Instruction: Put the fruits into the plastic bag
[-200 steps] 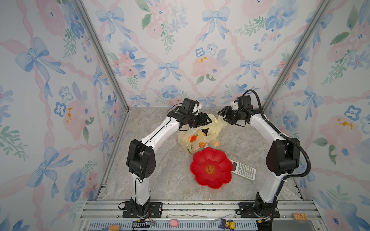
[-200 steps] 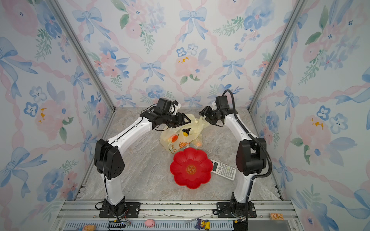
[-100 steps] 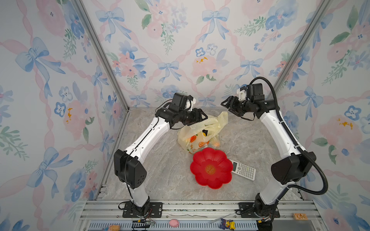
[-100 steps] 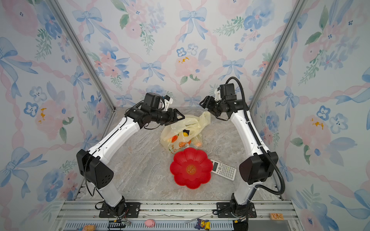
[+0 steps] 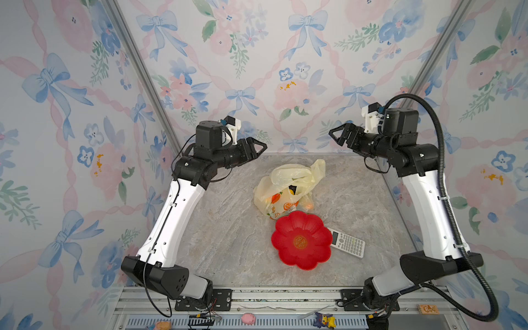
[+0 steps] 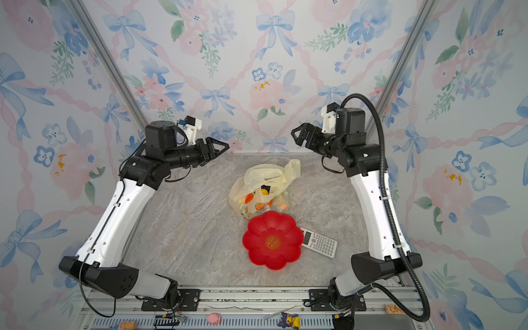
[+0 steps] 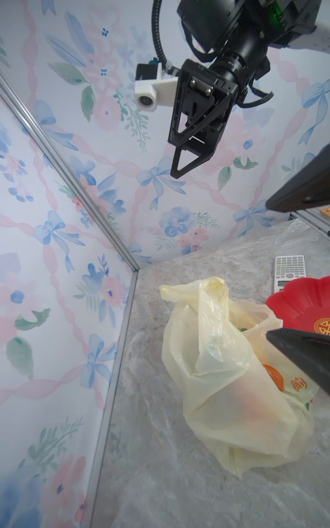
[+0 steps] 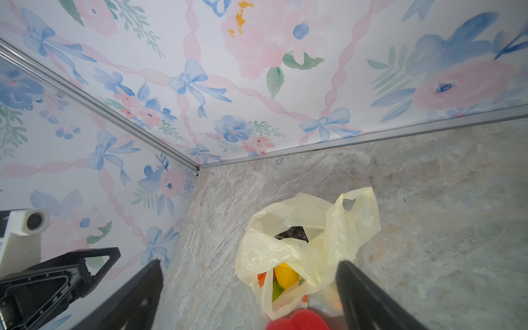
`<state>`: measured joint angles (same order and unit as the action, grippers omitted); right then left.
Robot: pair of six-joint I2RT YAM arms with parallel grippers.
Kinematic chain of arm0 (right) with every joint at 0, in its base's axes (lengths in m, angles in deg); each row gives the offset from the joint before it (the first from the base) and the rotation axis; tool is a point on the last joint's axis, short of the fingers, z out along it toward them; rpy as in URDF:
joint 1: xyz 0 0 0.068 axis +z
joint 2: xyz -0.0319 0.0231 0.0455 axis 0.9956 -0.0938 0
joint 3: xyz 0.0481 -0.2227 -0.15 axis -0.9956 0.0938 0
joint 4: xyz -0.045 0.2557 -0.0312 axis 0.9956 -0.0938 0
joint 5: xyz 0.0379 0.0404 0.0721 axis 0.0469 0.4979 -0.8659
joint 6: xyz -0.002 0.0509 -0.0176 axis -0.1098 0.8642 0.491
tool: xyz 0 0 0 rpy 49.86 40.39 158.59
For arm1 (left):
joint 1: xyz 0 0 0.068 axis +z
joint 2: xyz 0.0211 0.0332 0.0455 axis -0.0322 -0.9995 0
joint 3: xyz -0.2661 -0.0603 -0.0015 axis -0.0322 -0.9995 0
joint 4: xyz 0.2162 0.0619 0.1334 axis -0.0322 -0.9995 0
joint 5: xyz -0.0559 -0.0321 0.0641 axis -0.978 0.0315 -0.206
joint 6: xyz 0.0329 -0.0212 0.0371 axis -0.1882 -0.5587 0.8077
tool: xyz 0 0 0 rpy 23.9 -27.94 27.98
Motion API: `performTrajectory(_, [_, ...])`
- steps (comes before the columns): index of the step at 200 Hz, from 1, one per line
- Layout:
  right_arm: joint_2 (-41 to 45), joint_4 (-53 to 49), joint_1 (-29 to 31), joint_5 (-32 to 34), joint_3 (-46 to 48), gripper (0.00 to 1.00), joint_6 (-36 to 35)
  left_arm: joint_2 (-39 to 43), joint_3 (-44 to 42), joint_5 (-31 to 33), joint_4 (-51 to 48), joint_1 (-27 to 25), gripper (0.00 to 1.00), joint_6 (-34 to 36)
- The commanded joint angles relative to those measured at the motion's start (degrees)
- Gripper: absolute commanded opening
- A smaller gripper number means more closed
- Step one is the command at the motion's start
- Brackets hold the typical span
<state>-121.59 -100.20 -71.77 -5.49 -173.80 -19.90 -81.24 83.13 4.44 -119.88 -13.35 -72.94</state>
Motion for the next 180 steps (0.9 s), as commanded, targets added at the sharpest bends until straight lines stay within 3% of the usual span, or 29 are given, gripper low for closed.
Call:
performTrajectory(1, [3.82,2.42,-0.11,2.2,2.72,0.96,-3.03,2.86,-1.75,0.99,-0.22,3.04,0.71,3.56])
performTrajectory(26, [8.27,7.99,-1.01,2.27,8.89,0.96,-3.18,5.64,-2.52,5.32,-0.14,5.09,0.84,6.31])
performTrajectory(42, [12.25,14.13,-1.7,2.88,15.35,0.96,-2.67,6.8,-3.01,7.84,-0.14,5.57,0.98,7.21])
performTrajectory(69, [21.35,29.41,-2.29,6.36,30.08,0.96,-2.43,8.44,-4.88,13.24,0.04,5.71,0.98,6.55])
performTrajectory(105, [32.65,48.16,-2.31,12.56,47.7,0.96,-8.74,11.61,-9.41,21.07,1.33,5.8,0.98,5.45])
performTrajectory(139, [36.95,50.35,-2.38,14.54,53.74,0.96,-16.76,17.77,-18.39,31.3,7.32,5.8,0.98,5.49])
performTrajectory(180, [39.64,50.42,-2.59,15.98,59.75,0.96,-22.37,30.83,-40.07,38.4,26.0,5.8,0.98,12.06])
